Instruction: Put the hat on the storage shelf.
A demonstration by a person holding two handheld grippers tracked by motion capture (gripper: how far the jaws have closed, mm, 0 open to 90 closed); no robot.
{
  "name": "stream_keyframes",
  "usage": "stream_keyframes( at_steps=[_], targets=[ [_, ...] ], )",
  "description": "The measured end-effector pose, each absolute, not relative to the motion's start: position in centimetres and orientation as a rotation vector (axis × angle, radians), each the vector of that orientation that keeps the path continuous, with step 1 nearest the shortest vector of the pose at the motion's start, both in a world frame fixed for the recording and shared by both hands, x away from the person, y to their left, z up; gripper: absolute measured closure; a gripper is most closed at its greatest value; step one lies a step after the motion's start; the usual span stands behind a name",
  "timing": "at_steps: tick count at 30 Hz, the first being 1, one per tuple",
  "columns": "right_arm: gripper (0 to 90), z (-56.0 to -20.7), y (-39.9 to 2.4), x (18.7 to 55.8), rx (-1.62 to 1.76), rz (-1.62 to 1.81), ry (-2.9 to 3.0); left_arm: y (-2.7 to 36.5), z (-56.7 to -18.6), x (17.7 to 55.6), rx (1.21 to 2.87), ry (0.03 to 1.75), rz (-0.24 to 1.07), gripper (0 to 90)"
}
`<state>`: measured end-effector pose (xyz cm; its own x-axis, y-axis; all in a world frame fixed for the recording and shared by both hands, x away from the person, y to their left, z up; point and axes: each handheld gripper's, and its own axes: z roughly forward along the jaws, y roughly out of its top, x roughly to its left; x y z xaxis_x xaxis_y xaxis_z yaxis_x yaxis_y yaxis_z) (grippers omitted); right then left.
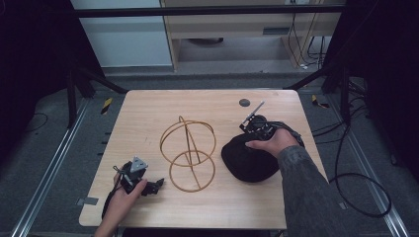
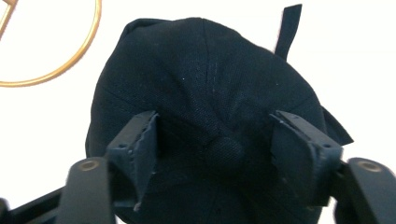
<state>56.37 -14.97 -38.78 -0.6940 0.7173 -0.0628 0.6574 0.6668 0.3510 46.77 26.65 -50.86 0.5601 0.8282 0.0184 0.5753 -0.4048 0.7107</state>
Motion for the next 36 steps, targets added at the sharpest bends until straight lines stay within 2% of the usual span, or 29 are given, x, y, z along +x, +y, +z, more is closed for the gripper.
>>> stream_keyframes(
  at_steps=[2, 6, 7, 8, 9, 13, 21, 36],
  targets=[
    [47.2, -39.0, -14.9, 56.5, 1.118, 0.438, 2.704, 26.6, -50.9, 46.8, 2.13, 1.12, 0.49, 0.0],
    [54.7, -39.4, -15.1, 56.7, 1.12, 0.416, 2.719, 26.6, -50.9, 46.8, 2.134, 1.115, 0.491, 0.0],
    [59.9, -39.4, -15.1, 56.7, 1.125, 0.404, 2.72, 26.6, -50.9, 46.8, 2.135, 1.114, 0.491, 0.0],
    [59.9, -39.4, -15.1, 56.7, 1.125, 0.404, 2.72, 26.6, -50.9, 46.8, 2.135, 1.114, 0.491, 0.0],
    [66.8, -39.5, -15.2, 56.6, 1.114, 0.379, 2.726, 26.6, -50.9, 46.8, 2.135, 1.115, 0.491, 0.0],
    [72.9, -39.5, -15.7, 56.5, 1.105, 0.382, 2.741, 26.6, -50.9, 46.8, 2.132, 1.115, 0.491, 0.0],
    [74.2, -38.1, -16.8, 55.9, 1.138, 0.465, 2.739, 26.6, -50.9, 46.9, 2.133, 1.112, 0.489, 0.0],
    [74.3, -31.5, -18.5, 52.6, 1.14, 0.69, 2.622, 26.5, -50.8, 47.0, 2.141, 1.098, 0.483, 0.0]
  ],
)
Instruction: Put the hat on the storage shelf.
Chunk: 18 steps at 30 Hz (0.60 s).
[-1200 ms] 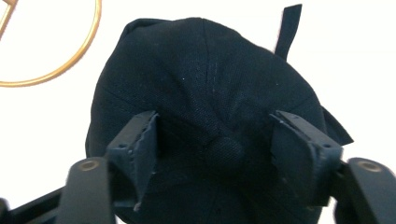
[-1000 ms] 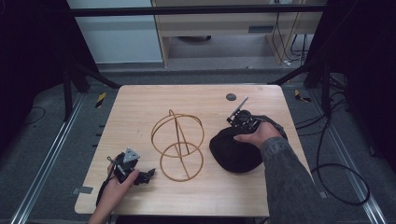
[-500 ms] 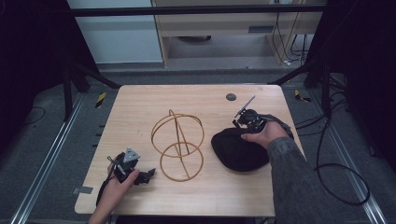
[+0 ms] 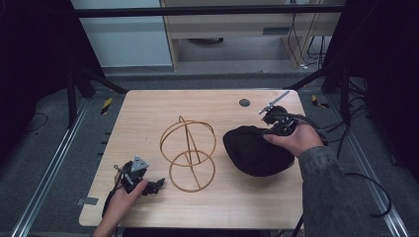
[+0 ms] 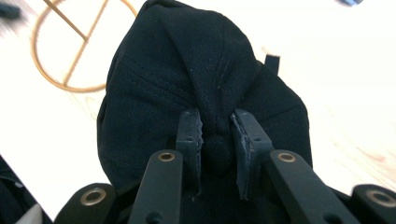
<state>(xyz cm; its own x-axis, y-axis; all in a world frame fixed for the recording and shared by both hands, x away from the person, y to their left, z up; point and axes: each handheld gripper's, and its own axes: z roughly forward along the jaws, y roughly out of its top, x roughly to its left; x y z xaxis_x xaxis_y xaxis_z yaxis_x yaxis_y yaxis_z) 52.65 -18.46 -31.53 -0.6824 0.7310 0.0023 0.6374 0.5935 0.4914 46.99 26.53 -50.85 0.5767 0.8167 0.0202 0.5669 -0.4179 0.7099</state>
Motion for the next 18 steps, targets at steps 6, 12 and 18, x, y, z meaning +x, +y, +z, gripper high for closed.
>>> stream_keyframes(
  at_steps=[6, 12, 18],
  targets=[
    [74.3, -29.6, -19.9, 51.5, 1.151, 0.762, 2.557, 26.4, -50.8, 47.3, 2.147, 1.081, 0.474, 0.0],
    [74.4, -28.6, -21.7, 50.7, 1.184, 0.847, 2.508, 26.5, -50.8, 47.2, 2.153, 1.074, 0.472, 0.0],
    [74.4, -27.3, -22.3, 49.8, 1.201, 0.893, 2.468, 26.5, -50.8, 47.2, 2.149, 1.078, 0.475, 0.0]
  ],
)
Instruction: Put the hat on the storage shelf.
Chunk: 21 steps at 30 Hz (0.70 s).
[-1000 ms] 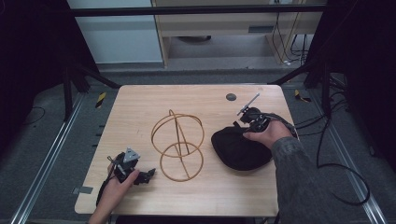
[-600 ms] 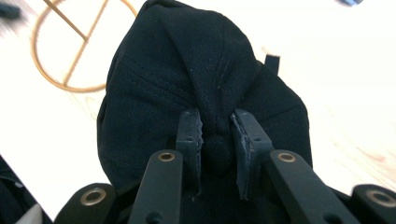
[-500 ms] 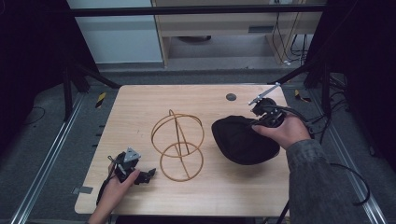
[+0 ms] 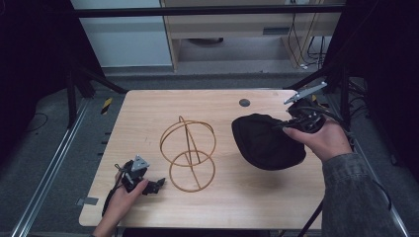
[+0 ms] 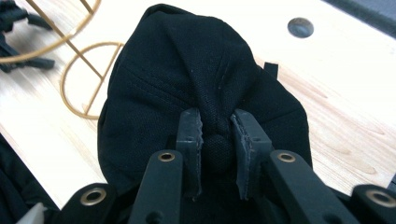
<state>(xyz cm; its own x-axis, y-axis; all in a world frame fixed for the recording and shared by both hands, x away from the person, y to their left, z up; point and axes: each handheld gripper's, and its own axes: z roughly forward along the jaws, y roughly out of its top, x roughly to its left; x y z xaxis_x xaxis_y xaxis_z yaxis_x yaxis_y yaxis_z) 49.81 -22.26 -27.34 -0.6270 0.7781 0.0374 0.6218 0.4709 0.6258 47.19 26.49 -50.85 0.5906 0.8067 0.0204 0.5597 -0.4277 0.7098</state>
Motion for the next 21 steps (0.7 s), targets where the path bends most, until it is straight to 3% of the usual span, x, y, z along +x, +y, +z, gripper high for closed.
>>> stream_keyframes(
  at_steps=[21],
  targets=[
    [74.4, -20.8, -20.0, 48.3, 1.049, 1.076, 2.399, 26.5, -50.9, 47.1, 2.145, 1.084, 0.478, 0.0]
  ],
)
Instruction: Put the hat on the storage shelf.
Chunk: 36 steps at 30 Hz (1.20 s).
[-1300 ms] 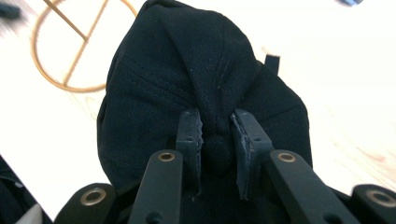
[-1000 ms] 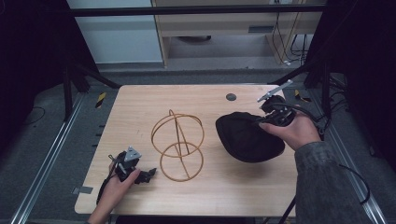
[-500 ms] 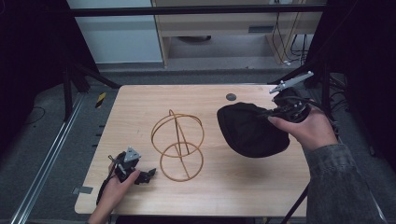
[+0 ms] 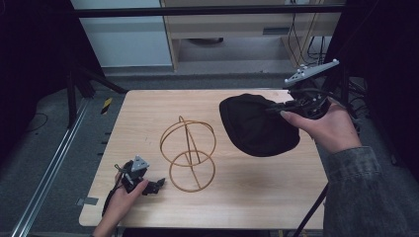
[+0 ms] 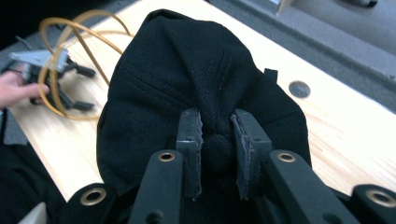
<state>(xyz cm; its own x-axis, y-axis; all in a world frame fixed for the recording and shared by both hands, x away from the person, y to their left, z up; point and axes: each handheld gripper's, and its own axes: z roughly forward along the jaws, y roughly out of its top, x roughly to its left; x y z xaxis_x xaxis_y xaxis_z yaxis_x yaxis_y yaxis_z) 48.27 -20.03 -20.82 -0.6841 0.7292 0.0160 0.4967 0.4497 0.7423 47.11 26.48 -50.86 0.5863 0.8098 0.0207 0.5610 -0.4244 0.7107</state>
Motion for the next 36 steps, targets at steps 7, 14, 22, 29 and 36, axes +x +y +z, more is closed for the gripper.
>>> stream_keyframes(
  at_steps=[7, 14, 22, 29, 36],
  targets=[
    [74.4, -19.2, -18.4, 48.5, 1.012, 1.114, 2.408, 26.5, -50.9, 47.1, 2.146, 1.083, 0.478, 0.0],
    [74.4, -18.6, -16.5, 48.7, 0.97, 1.135, 2.43, 26.5, -50.9, 47.2, 2.15, 1.076, 0.475, 0.0],
    [74.3, -17.9, -13.9, 49.0, 0.912, 1.168, 2.463, 26.5, -50.9, 47.2, 2.146, 1.079, 0.476, 0.0],
    [74.3, -17.7, -11.9, 49.4, 0.874, 1.176, 2.494, 26.5, -50.9, 47.2, 2.148, 1.077, 0.477, 0.0],
    [74.0, -17.8, -10.2, 50.0, 0.853, 1.166, 2.532, 26.5, -50.8, 47.3, 2.152, 1.072, 0.474, 0.0]
  ],
)
